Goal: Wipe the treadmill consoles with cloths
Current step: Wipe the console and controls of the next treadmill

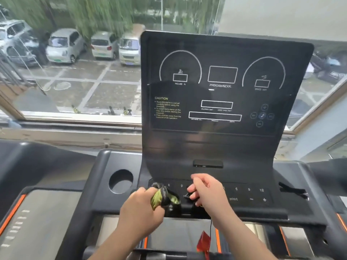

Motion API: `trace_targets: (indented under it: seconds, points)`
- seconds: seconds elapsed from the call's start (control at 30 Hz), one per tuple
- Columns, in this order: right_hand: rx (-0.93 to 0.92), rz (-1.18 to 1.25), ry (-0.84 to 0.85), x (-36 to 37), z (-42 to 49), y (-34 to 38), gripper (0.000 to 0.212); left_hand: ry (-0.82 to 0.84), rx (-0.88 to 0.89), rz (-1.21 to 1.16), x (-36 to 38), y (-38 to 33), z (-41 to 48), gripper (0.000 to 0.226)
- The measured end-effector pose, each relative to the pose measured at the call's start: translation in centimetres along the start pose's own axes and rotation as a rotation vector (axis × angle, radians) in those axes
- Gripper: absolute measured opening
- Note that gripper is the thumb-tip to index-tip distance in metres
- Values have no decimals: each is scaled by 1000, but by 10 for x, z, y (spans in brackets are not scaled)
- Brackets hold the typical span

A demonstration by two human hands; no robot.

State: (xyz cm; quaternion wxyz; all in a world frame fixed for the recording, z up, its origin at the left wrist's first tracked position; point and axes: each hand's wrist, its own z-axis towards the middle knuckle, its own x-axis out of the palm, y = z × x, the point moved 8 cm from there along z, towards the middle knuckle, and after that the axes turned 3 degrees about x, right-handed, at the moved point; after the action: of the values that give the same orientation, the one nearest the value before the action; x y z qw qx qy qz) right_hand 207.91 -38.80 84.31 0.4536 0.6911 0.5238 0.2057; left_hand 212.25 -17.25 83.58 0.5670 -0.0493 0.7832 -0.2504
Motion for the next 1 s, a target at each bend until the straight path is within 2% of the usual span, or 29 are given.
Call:
trace_targets:
  seconds: [0.13, 0.2, 0.33, 0.43, 0.5, 0.6, 0.7, 0.8, 0.9, 1.0]
  points:
    - [20, 82, -68, -12, -9, -7, 20, 127, -21, -244, -7, -10, -2, 15]
    - [19, 112, -100, -21, -14, -6, 20, -2, 15, -279, -35, -19, 17, 11]
    - [24, 117, -112, -29, -18, 6, 22, -298, 212, -327, -99, -59, 71, 10]
    - [31, 102, -103, -31, -13, 17, 24, -387, 408, -134, -109, -99, 108, 37]
    - [22, 96, -110, -34, -10, 26, 23, -333, 494, 85, -95, -117, 122, 51]
    - [6, 98, -106, -38, -8, 39, 21, -327, 525, 191, -79, -115, 125, 56]
    - [18, 119, -87, -35, -5, 48, 22, -348, 467, 98, -77, -94, 123, 53]
    - [27, 116, -58, -26, -4, 52, 22, -337, 335, 15, -78, -62, 122, 51]
    - [34, 137, -12, -16, -7, 53, 19, -269, 181, 140, -76, -22, 112, 43]
    - [28, 134, 17, -8, -11, 49, 17, -95, -3, 251, -66, 11, 95, 33]
